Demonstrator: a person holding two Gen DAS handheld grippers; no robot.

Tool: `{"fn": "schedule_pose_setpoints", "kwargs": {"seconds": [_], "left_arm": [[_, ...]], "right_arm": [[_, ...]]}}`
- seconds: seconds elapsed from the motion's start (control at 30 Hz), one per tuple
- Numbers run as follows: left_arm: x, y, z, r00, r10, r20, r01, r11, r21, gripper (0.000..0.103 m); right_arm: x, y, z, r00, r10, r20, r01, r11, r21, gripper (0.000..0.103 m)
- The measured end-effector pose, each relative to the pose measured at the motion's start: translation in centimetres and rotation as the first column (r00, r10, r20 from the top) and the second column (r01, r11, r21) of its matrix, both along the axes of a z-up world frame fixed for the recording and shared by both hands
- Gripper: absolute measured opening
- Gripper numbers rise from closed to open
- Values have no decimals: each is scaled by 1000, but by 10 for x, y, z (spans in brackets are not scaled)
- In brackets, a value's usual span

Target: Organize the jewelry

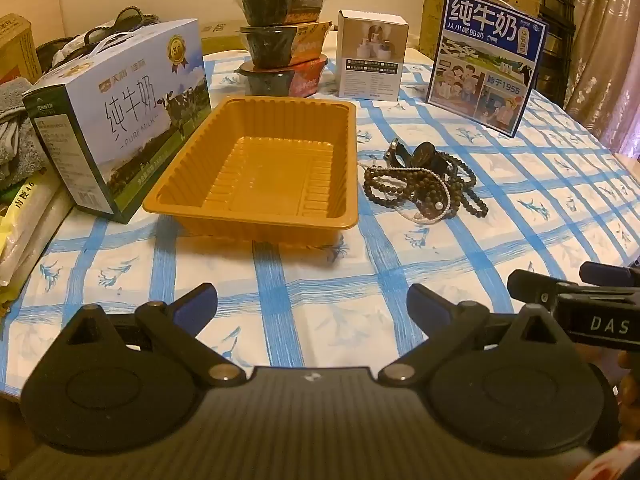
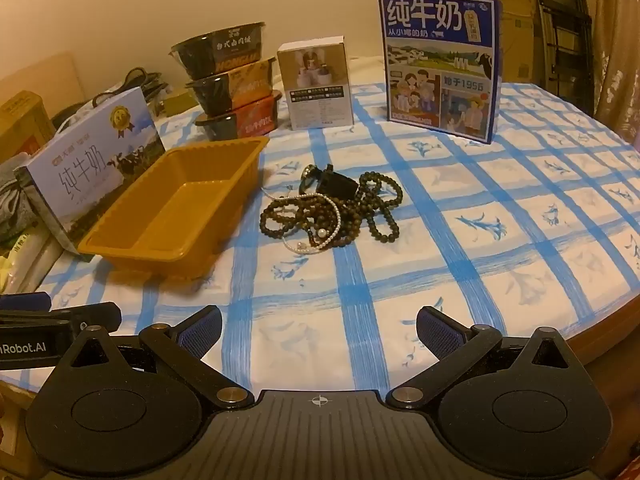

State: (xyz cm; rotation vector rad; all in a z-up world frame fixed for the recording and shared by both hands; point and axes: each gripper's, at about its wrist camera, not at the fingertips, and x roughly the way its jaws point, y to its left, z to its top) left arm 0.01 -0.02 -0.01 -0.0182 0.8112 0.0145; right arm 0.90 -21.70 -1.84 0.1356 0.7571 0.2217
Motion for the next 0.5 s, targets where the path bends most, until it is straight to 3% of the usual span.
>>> {"fn": "schedule_pose_setpoints", "kwargs": {"seconds": [0.5], "left_arm": [[0,0,0,1000,-1,3,1,1000,-9,101]], "right_arm": [[-1,1,1,1000,0,7,0,1000,6,103]]}}
